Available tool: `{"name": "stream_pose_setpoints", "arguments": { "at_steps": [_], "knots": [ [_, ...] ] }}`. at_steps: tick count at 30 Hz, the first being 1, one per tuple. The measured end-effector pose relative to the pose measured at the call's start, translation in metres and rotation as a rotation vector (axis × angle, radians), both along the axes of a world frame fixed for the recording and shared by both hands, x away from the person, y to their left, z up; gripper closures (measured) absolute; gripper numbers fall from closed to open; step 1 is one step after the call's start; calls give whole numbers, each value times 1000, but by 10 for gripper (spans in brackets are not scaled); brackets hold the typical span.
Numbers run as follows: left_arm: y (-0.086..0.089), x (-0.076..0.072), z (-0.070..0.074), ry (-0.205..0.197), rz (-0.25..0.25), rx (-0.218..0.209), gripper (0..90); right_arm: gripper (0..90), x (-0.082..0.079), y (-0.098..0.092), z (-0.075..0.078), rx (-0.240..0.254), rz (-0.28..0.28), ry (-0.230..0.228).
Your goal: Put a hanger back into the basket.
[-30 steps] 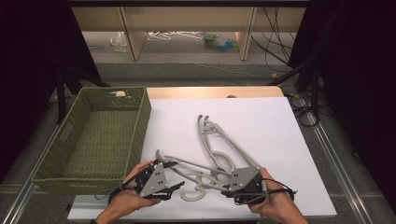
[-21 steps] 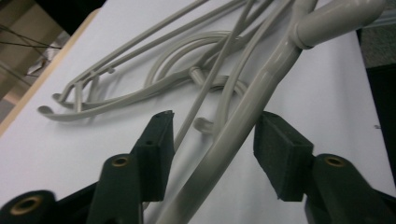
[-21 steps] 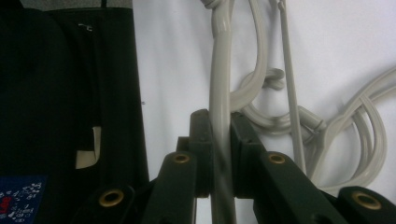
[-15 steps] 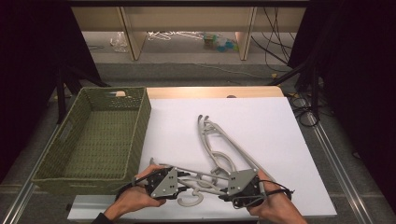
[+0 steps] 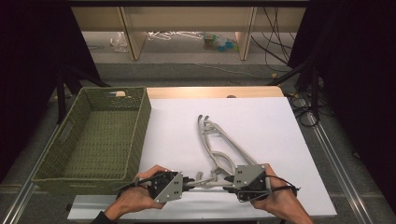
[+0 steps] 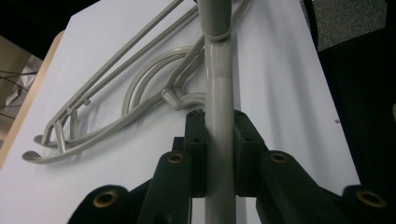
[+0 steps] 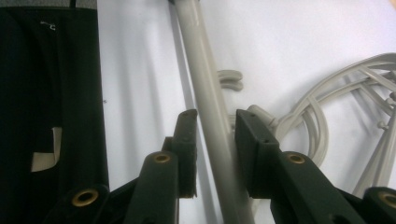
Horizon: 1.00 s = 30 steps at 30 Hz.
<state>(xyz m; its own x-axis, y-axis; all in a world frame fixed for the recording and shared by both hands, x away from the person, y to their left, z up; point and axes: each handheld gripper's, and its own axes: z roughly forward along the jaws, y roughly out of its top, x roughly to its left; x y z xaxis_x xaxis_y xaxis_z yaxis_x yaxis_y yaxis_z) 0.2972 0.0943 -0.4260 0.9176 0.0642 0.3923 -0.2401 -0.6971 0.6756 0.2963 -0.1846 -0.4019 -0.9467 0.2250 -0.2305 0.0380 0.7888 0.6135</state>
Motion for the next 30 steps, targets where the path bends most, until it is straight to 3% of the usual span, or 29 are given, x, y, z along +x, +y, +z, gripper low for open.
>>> {"name": "stream_pose_setpoints", "arguments": {
  "at_steps": [1, 2, 3, 4, 5, 6, 7, 10, 11, 14, 16, 19, 25, 30],
  "knots": [
    [0, 0, 1, 10, 12, -4, 788, 627, 0, -1, 1, 8, -36, -14],
    [0, 1, 1, 31, 23, -9, 788, 627, 0, -1, 1, 8, -36, -14],
    [2, 3, 4, 67, 72, -29, 789, 564, 1, -2, 3, 25, -73, -29],
    [2, 3, 4, 67, 72, -29, 789, 564, 1, -2, 3, 25, -73, -29],
    [5, 6, 7, 97, 114, -42, 789, 478, 1, -4, 8, 67, -121, -39],
    [5, 6, 7, 97, 114, -42, 789, 478, 1, -4, 8, 67, -121, -39],
    [7, 8, 8, 116, 149, -61, 789, 449, 2, -4, 10, 89, -143, -49],
    [13, 12, 10, 202, 235, -106, 789, 399, 3, -9, 19, 191, -211, -85],
    [15, 13, 11, 232, 272, -135, 789, 387, 3, -10, 21, 207, -222, -98],
    [21, 17, 15, 303, 340, -171, 789, 381, 1, -13, 24, 250, -252, -108],
    [26, 20, 17, 354, 376, -201, 788, 377, 0, -13, 24, 261, -247, -100],
    [35, 23, 20, 400, 416, -239, 789, 375, -2, -12, 21, 253, -242, -87],
    [49, 25, 36, 425, 465, -310, 789, 365, -3, -15, 12, 247, -240, -60],
    [63, 20, 62, 395, 485, -360, 789, 339, -3, -17, 7, 249, -250, -44]
  ]
}}
